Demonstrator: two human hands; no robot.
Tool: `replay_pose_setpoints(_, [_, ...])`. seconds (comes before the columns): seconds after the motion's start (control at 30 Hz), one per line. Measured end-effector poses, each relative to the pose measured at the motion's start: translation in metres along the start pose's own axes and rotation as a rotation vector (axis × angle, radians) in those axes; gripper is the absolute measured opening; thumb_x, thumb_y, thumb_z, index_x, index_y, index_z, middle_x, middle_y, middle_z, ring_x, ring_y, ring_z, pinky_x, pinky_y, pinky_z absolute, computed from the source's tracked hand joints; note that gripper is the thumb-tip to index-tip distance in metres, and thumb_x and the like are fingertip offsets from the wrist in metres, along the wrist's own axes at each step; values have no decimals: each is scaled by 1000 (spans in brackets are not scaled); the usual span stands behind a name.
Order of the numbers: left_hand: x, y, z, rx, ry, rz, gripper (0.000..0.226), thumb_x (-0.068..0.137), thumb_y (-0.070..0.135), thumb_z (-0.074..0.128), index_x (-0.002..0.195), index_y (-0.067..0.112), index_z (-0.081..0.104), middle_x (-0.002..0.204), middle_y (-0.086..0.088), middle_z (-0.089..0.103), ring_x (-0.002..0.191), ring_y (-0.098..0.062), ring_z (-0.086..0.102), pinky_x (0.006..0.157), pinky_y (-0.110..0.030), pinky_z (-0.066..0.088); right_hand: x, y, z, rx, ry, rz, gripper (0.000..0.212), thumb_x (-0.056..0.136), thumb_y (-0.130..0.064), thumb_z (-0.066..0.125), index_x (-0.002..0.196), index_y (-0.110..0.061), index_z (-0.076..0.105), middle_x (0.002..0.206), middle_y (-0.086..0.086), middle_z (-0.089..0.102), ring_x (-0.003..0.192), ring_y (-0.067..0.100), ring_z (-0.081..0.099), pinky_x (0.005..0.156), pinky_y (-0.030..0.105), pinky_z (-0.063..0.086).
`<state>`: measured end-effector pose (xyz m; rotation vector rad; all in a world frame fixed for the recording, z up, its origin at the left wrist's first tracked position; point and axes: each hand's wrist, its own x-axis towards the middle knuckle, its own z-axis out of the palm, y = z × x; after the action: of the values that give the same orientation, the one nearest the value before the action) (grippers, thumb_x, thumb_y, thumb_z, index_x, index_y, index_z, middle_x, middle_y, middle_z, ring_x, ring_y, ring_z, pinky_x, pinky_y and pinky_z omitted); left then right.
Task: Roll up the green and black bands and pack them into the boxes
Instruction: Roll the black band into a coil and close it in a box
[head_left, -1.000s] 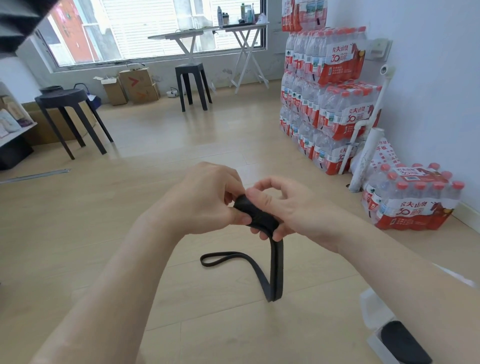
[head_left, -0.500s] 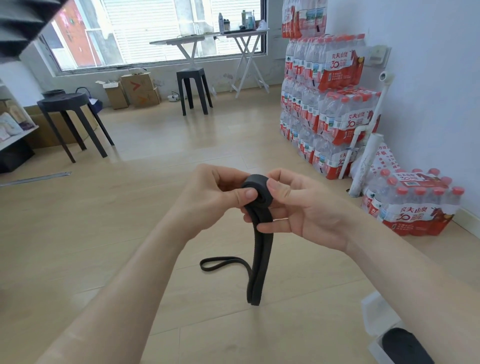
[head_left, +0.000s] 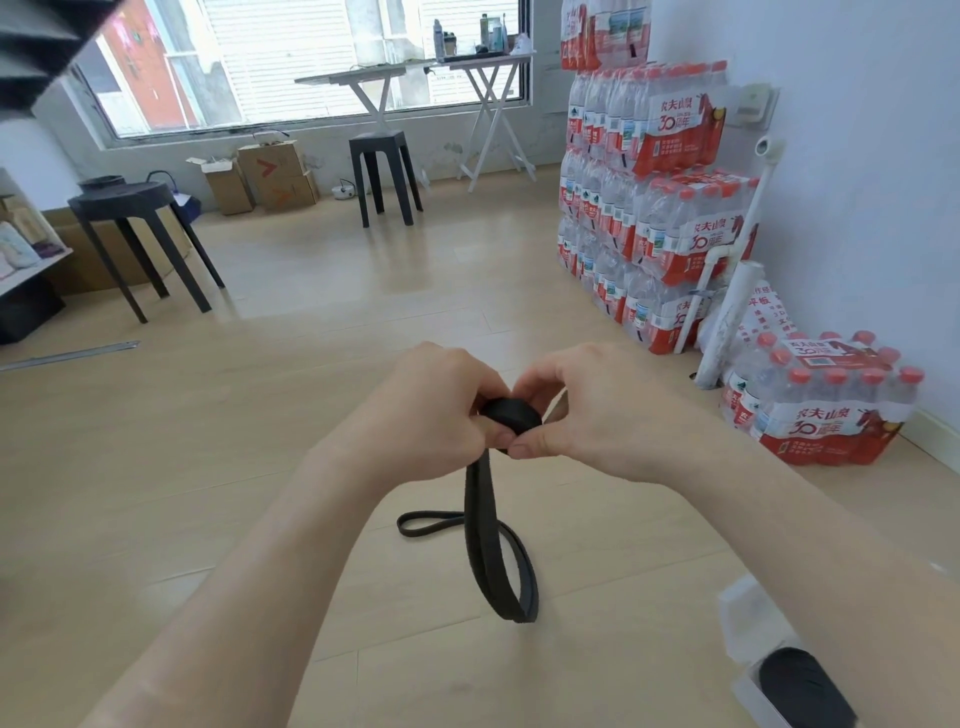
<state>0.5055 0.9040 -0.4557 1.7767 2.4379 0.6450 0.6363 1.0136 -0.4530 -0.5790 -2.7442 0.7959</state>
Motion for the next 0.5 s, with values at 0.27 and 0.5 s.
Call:
replay_pose_setpoints(0.27, [-2,-6,-12,-488,-17,-125,21,66,4,82,82,17,76,74,-1,74,74,-16,68,69,-25,55,1,1,-1,232,97,3,24,64,-20,87,79,-17,69,74,-2,71,65,8,67,63,23,55])
replay_pose_setpoints(0.5, [-3,-12,-12,-775,-72,-148,27,69,-4,76,93,9,74,87,-8,75,81,-15,70,74,-22,54,-2,3,0,668,137,76,18,70,0,81,83,-1,68,71,13,69,61,24,70,61,29,59])
